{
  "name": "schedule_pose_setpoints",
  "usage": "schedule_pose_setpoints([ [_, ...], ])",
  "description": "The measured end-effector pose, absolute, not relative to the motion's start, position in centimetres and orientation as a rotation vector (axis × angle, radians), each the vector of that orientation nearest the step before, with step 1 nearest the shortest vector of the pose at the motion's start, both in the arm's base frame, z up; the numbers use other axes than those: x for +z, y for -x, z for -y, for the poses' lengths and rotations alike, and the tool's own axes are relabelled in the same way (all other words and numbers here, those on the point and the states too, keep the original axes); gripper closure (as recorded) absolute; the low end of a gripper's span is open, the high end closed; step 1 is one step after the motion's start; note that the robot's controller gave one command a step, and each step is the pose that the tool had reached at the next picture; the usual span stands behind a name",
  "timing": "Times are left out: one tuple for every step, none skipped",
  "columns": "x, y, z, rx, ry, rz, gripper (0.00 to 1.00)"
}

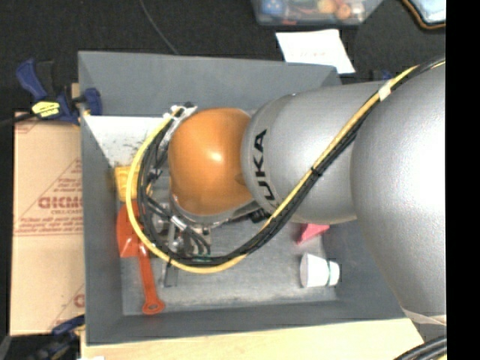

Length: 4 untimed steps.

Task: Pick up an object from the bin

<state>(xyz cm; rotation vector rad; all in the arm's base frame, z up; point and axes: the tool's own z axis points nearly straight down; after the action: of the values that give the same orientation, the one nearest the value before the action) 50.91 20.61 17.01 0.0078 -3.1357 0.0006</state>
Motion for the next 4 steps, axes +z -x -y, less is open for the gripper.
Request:
schedule_pose_setpoints([
  [17.5, -51.1, -20.5, -0.003, 0.003, 3.143, 0.0],
  [7.0, -59.5, -13.6, -0.001, 0.091, 3.141, 0.0],
  [7.1, -58.4, -14.3, -0.008, 0.199, 3.141, 0.0],
  [7.2, -59.6, -13.7, -0.006, 0.097, 3.145, 0.0],
])
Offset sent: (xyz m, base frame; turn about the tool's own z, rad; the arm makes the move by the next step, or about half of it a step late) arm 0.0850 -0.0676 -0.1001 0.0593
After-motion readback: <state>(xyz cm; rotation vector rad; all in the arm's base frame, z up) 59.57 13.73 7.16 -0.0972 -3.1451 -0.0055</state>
